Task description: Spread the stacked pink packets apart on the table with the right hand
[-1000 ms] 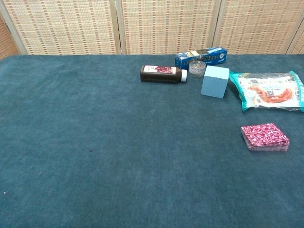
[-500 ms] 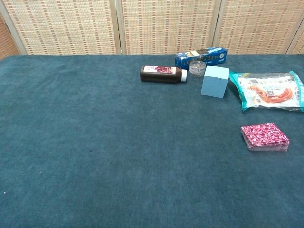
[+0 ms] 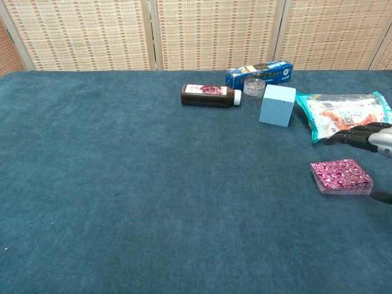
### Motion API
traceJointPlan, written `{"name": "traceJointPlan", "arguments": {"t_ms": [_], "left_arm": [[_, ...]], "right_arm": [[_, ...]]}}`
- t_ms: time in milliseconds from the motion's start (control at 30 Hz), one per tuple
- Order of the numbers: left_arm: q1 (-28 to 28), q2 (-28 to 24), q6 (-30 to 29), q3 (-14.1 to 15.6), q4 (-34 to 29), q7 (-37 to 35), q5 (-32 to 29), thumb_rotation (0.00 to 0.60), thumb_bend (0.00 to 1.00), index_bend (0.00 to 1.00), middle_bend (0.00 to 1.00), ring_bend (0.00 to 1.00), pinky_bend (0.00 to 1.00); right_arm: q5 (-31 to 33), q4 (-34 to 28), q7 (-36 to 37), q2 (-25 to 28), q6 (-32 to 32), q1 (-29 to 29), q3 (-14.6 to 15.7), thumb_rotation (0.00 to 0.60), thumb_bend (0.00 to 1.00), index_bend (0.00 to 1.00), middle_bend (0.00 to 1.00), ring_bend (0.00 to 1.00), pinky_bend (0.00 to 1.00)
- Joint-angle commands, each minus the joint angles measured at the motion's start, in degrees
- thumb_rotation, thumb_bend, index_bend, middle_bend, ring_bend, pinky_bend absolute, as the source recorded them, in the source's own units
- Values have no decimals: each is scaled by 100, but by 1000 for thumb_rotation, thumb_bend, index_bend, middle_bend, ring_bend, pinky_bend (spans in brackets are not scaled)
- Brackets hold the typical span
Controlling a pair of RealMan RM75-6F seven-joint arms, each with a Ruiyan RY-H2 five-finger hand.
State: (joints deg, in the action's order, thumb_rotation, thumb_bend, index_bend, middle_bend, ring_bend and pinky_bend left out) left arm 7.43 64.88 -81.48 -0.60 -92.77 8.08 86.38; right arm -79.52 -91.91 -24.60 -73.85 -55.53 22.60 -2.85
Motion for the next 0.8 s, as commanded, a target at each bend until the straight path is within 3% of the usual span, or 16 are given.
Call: {"name": "traceJointPlan", "arguments": {"t_ms": [33,800], "left_arm": [[2,0,14,-4,-3,12,-22,600,444,0,0,0,69],[39,27,97,-17,-30,111,-107,600,443,0,0,0,71]], "right_arm": [[182,83,-152,-101,104,111,-36,600,237,125,53,0,0],[1097,227,-526,-432,274,467,-9,600,237,159,165,0,0]]}}
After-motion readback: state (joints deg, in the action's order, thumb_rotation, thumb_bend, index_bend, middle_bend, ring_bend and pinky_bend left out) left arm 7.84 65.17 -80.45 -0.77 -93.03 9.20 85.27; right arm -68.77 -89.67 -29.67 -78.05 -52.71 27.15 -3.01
